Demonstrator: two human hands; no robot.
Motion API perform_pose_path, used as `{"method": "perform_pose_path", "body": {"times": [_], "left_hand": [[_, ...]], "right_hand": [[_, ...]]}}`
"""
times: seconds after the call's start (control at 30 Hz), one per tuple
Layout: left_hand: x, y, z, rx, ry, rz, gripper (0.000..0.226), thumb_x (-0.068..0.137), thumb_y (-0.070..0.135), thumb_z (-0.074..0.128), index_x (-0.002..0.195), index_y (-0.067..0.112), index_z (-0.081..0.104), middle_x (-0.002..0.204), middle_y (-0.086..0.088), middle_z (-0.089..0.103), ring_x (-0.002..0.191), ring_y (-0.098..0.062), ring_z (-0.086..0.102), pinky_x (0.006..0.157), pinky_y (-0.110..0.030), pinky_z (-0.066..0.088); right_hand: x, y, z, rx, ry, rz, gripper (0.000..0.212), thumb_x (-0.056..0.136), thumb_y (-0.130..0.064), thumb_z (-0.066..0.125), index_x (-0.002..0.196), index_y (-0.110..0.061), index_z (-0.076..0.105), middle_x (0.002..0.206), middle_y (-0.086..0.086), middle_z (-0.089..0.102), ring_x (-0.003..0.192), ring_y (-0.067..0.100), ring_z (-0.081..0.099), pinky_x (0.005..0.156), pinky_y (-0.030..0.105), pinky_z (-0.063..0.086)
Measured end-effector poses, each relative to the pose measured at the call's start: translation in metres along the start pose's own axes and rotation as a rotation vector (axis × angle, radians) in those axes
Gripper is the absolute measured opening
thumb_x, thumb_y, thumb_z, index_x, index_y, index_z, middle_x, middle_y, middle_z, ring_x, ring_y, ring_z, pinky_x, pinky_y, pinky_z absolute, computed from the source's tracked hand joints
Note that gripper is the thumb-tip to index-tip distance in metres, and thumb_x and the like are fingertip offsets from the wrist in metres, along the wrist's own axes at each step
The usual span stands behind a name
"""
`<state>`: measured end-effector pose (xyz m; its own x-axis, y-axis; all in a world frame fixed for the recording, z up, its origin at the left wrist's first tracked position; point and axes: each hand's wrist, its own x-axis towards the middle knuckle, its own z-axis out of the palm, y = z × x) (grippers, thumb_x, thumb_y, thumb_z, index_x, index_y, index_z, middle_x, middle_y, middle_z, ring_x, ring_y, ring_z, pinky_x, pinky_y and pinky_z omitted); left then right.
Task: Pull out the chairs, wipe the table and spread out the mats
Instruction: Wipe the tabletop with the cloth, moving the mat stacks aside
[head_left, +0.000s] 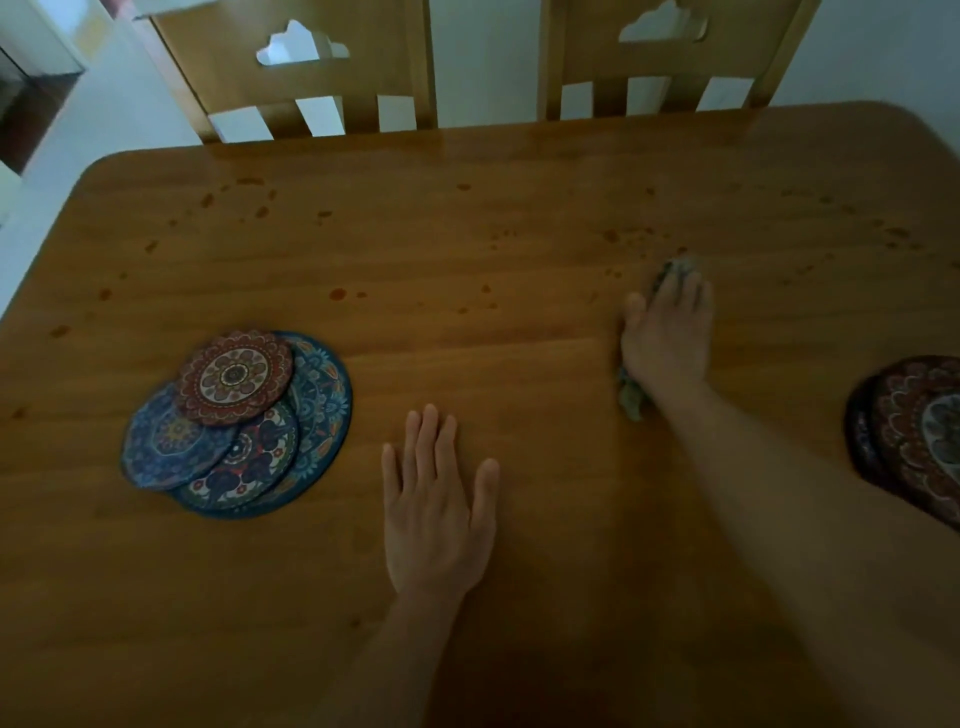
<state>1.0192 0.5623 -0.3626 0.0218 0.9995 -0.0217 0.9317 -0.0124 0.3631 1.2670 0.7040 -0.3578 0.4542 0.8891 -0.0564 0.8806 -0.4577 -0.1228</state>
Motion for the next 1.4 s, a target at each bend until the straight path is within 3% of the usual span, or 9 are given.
{"method": "perform_pose_path", "body": {"times": [0.17,0.37,0.57,0.7,0.83,1.03,1.17,1.33,1.4], "left_hand": [[0.000,-0.002,0.003,-0.080,0.047,-0.010,0.066,0.098,0.055,0.011,0.152,0.021,0.029,0.163,0.008,0.016,0.151,-0.006,0.000,0.123,-0.037,0.000],[0.001,-0.003,0.004,-0.095,0.070,-0.023,0.058,0.095,0.042,0.022,0.148,0.023,0.035,0.161,0.009,0.020,0.150,-0.003,0.002,0.123,-0.036,0.002],[0.000,-0.003,0.004,-0.099,0.094,-0.008,0.055,0.093,0.041,0.027,0.143,0.023,0.040,0.159,0.008,0.027,0.150,-0.005,0.008,0.123,-0.034,0.002],[0.000,-0.003,0.003,-0.115,0.094,-0.020,0.056,0.095,0.044,0.022,0.144,0.023,0.039,0.160,0.009,0.025,0.150,-0.003,0.006,0.123,-0.033,0.001],[-0.004,-0.002,0.001,-0.283,0.147,-0.033,0.058,0.099,0.049,0.023,0.148,0.021,0.035,0.157,0.009,0.032,0.148,-0.001,0.013,0.123,-0.037,0.009],[-0.004,-0.005,-0.001,-0.476,0.273,-0.074,0.067,0.099,0.059,0.023,0.149,0.016,0.029,0.156,0.006,0.026,0.148,-0.012,0.020,0.120,-0.027,0.017],[-0.003,-0.005,0.000,-0.509,0.302,-0.096,0.068,0.099,0.056,0.028,0.147,0.009,0.034,0.153,-0.005,0.034,0.145,-0.019,0.026,0.117,-0.029,0.023],[-0.005,-0.005,0.000,-0.487,0.252,-0.124,0.065,0.096,0.051,0.031,0.148,0.012,0.033,0.150,-0.004,0.038,0.142,-0.017,0.029,0.116,-0.013,0.010],[-0.005,-0.004,-0.002,-0.504,0.222,-0.128,0.067,0.095,0.054,0.029,0.147,0.013,0.034,0.147,-0.005,0.041,0.139,-0.019,0.033,0.118,-0.028,0.023]], "right_hand": [[-0.037,-0.133,0.020,0.123,-0.107,-0.436,0.057,0.106,-0.029,0.028,0.156,-0.009,0.008,0.164,0.011,0.002,0.151,0.028,-0.001,0.122,0.041,0.005],[-0.071,-0.143,0.019,0.578,-0.214,-0.747,0.039,0.100,0.002,0.041,0.131,-0.013,0.058,0.150,0.003,0.045,0.143,0.018,0.032,0.113,0.035,0.033],[-0.059,-0.090,-0.016,1.499,-0.298,0.042,0.030,0.096,-0.003,0.049,0.100,-0.024,0.070,0.116,0.011,0.067,0.101,0.029,0.063,0.094,0.045,0.051],[-0.041,-0.032,-0.016,0.848,-0.053,0.046,0.038,0.103,-0.027,0.040,0.141,-0.031,0.042,0.149,-0.002,0.040,0.136,0.019,0.038,0.113,0.045,0.034],[-0.056,-0.058,0.011,0.390,0.001,-0.186,0.048,0.105,-0.030,0.034,0.150,-0.014,0.032,0.161,0.006,0.022,0.148,0.022,0.014,0.121,0.036,0.011],[-0.079,-0.164,0.026,0.440,-0.187,-0.760,0.045,0.103,-0.015,0.040,0.148,-0.014,0.040,0.159,0.004,0.028,0.148,0.020,0.017,0.118,0.027,0.006],[-0.100,-0.137,0.024,0.499,-0.381,-1.085,0.039,0.102,-0.017,0.044,0.141,-0.013,0.051,0.154,0.005,0.039,0.146,0.019,0.026,0.119,0.033,0.014],[-0.079,-0.015,0.013,0.463,-0.170,-0.796,0.037,0.098,-0.014,0.052,0.134,-0.010,0.058,0.146,0.008,0.048,0.139,0.024,0.040,0.117,0.027,0.020],[-0.075,0.036,0.003,0.398,-0.094,-0.539,0.040,0.101,-0.017,0.050,0.140,-0.014,0.051,0.152,0.003,0.041,0.143,0.020,0.032,0.118,0.025,0.016]]}}
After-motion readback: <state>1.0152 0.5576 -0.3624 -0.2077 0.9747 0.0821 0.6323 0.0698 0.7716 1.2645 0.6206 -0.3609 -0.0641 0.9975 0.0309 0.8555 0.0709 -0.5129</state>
